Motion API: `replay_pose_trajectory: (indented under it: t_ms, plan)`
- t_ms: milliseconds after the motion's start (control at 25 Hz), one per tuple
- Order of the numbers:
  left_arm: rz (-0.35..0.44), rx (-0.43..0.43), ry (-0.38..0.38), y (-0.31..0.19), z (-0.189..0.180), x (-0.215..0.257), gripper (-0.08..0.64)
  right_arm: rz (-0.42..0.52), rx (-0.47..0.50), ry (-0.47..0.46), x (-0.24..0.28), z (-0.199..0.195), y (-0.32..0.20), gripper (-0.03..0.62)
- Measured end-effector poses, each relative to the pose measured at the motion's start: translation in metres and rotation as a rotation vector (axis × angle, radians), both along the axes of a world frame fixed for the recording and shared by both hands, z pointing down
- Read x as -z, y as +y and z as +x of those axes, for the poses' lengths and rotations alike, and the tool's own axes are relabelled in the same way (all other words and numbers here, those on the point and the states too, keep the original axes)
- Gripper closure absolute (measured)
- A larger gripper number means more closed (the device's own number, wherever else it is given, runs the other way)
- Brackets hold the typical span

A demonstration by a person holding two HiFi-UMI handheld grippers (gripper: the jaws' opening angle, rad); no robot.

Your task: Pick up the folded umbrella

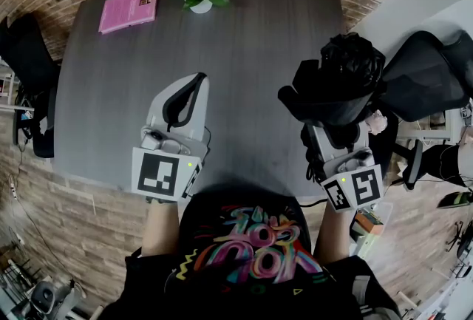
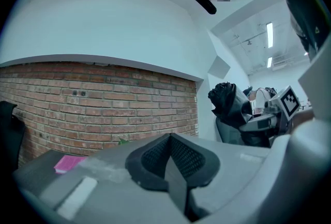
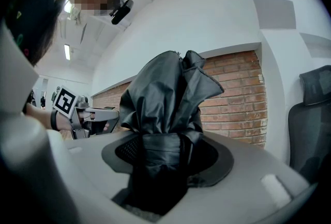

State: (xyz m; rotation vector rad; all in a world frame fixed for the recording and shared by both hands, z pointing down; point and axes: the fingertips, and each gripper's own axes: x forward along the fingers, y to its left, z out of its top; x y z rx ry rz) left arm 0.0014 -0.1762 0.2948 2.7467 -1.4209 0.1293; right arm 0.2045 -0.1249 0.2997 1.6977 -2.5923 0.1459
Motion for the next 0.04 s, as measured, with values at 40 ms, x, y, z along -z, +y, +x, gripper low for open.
replay_pose_trajectory:
  t_ms: [40]
  plan:
    - [0.000, 0.000, 0.000, 0.0000, 0.0001, -0.0003, 0.558, 0.000, -0.001, 0.000, -0.0003, 0.0003, 0.0001, 0.345]
